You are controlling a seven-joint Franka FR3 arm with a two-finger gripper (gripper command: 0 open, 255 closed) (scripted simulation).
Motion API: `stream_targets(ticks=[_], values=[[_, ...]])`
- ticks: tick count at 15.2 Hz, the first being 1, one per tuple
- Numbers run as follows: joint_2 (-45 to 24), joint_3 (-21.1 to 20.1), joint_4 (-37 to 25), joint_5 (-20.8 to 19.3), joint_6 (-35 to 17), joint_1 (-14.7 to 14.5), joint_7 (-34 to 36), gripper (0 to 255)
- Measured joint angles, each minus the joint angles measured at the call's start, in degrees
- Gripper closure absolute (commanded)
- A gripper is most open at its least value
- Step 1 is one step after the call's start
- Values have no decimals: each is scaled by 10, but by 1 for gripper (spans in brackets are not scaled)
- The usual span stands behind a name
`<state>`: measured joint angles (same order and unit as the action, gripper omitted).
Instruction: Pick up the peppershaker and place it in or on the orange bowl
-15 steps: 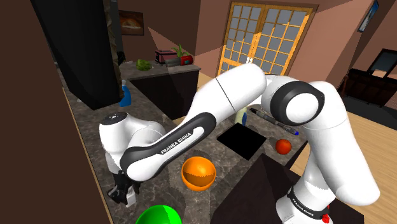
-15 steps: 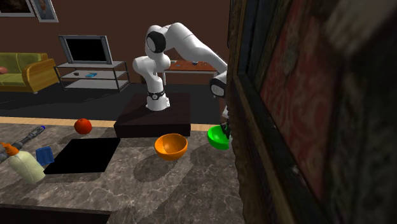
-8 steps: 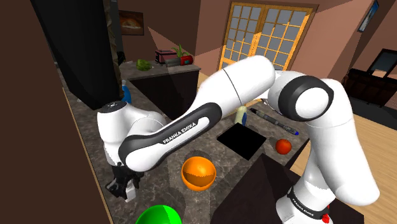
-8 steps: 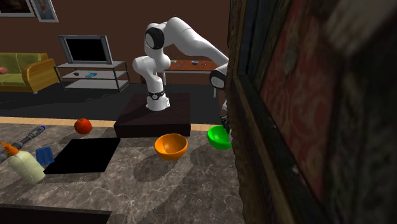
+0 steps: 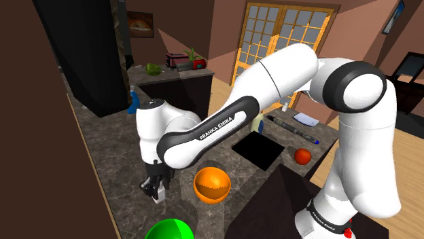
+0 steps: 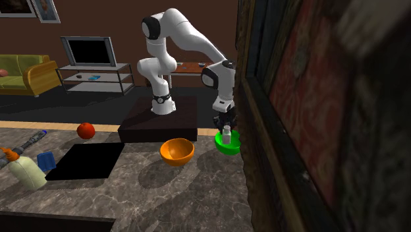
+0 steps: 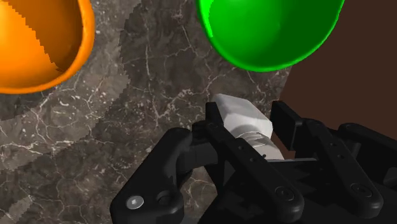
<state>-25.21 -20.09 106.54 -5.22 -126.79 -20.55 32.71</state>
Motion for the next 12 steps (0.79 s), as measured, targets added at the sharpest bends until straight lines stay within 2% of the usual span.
stream_targets(ticks=[5,12], values=[[81,2,116,28,-37,54,-64,255],[192,16,251,73,-63,112,-160,255]])
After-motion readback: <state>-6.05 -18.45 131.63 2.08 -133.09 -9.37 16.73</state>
